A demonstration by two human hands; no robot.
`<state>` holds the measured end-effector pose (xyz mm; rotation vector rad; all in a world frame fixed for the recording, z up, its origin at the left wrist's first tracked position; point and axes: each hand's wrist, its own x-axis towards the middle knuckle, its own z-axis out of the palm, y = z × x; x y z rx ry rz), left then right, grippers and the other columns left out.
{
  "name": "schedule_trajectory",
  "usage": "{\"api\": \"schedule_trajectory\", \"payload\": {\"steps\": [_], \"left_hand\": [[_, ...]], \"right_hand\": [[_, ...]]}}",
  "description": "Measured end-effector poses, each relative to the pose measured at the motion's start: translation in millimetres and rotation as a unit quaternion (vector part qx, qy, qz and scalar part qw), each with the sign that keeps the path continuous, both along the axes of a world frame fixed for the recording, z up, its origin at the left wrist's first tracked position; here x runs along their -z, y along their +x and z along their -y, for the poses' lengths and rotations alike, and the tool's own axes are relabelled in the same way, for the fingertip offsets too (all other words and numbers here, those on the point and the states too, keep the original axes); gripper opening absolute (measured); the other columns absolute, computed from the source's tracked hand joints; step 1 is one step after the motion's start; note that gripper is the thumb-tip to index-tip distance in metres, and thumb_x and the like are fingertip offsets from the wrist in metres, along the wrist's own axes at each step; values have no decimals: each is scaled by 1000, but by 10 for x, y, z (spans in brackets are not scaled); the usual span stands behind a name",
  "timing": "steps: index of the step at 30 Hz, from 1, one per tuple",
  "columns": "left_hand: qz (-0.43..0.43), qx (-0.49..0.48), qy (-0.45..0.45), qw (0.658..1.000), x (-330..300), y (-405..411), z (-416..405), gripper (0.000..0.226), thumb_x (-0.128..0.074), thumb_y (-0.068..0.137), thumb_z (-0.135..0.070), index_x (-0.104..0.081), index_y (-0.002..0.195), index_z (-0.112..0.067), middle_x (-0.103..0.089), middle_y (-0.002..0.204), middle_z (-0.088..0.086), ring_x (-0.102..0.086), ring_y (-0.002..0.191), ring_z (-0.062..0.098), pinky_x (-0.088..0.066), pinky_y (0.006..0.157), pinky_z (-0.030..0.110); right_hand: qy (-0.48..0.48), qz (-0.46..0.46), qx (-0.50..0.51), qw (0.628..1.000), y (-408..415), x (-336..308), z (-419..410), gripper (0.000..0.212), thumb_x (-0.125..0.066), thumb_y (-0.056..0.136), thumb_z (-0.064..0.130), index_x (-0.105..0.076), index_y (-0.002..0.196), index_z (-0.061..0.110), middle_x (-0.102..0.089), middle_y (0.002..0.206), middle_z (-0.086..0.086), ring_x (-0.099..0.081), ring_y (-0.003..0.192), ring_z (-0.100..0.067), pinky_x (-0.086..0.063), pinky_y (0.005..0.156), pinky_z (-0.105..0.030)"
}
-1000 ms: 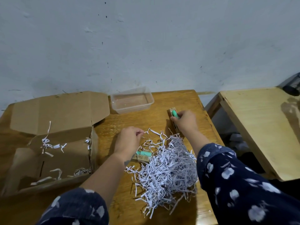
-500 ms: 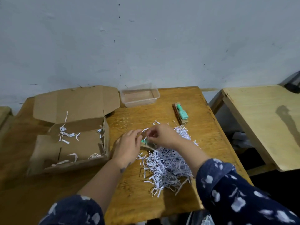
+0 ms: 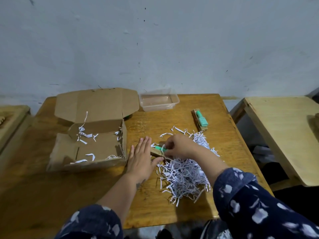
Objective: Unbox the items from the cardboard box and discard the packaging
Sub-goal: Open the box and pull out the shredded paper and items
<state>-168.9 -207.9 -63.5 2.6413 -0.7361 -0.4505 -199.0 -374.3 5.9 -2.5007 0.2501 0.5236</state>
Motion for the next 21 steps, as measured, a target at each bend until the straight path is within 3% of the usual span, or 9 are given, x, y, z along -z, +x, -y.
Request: {"api": "schedule_trajectory", "payload": {"steps": [3, 5, 7, 10, 13, 16, 18, 21], "left_hand": [[1, 0, 3, 1000, -7, 2, 2, 82, -35, 92, -60, 4, 153, -21, 9, 160, -8, 13, 146, 9, 9, 119, 38], [-2, -1, 10, 1000, -14, 10, 26, 77, -32, 95, -58, 3, 153, -21, 9, 161, -7, 13, 146, 10, 9, 119, 40], [-6, 2, 23, 1000, -28, 11, 56, 73, -29, 97, -56, 2, 153, -21, 11, 160, -5, 15, 146, 11, 10, 119, 43], [-19, 19, 63, 998, -56, -5, 81, 68, -22, 98, -55, 2, 153, -23, 21, 158, -3, 24, 143, 15, 14, 117, 47], [-53, 9, 72, 996, -101, -22, 131, 64, -17, 99, -52, 6, 152, -26, 25, 157, -3, 29, 141, 16, 15, 116, 51], [-90, -52, -44, 994, -260, -33, 244, 60, -14, 98, -55, -2, 152, -30, 14, 160, -8, 22, 144, 11, 14, 115, 53], [-102, -71, -148, 981, -409, -42, 359, 64, -19, 95, -61, -10, 152, -33, 0, 160, -12, 7, 146, 9, 5, 118, 52], [-206, -82, -285, 933, -560, -30, 559, 70, -52, 88, -56, -24, 148, -33, -44, 145, -8, -42, 130, 12, -34, 109, 45]], "right_hand": [[61, -8, 44, 997, 2, 9, 3, 37, -77, 77, 18, -63, 111, 15, -64, 102, -2, -60, 90, -18, -49, 69, -23], [80, -9, 62, 995, -1, 4, 1, 47, -76, 77, 16, -57, 120, 16, -58, 99, 1, -58, 87, -16, -46, 62, -20], [85, 6, 80, 993, 12, 0, 24, 52, -75, 78, 17, -54, 126, 18, -61, 103, -1, -60, 85, -16, -52, 65, -24], [112, 56, 118, 985, 53, -69, 63, 55, -70, 82, 13, -50, 133, 20, -61, 119, -2, -65, 86, -19, -57, 62, -28], [116, 130, 160, 972, 119, -161, 146, 60, -69, 83, 13, -46, 137, 23, -60, 120, 1, -66, 87, -19, -58, 74, -35], [224, 175, 243, 927, 180, -217, 243, 58, -72, 79, 8, -52, 133, 19, -61, 109, -1, -66, 93, -23, -58, 79, -37], [278, 188, 272, 902, 199, -218, 285, 51, -76, 76, 7, -61, 124, 17, -64, 105, -4, -67, 95, -29, -59, 78, -37], [264, 206, 273, 902, 203, -196, 268, 45, -79, 72, 10, -66, 115, 17, -63, 95, -2, -68, 93, -31, -59, 77, -39]]}}
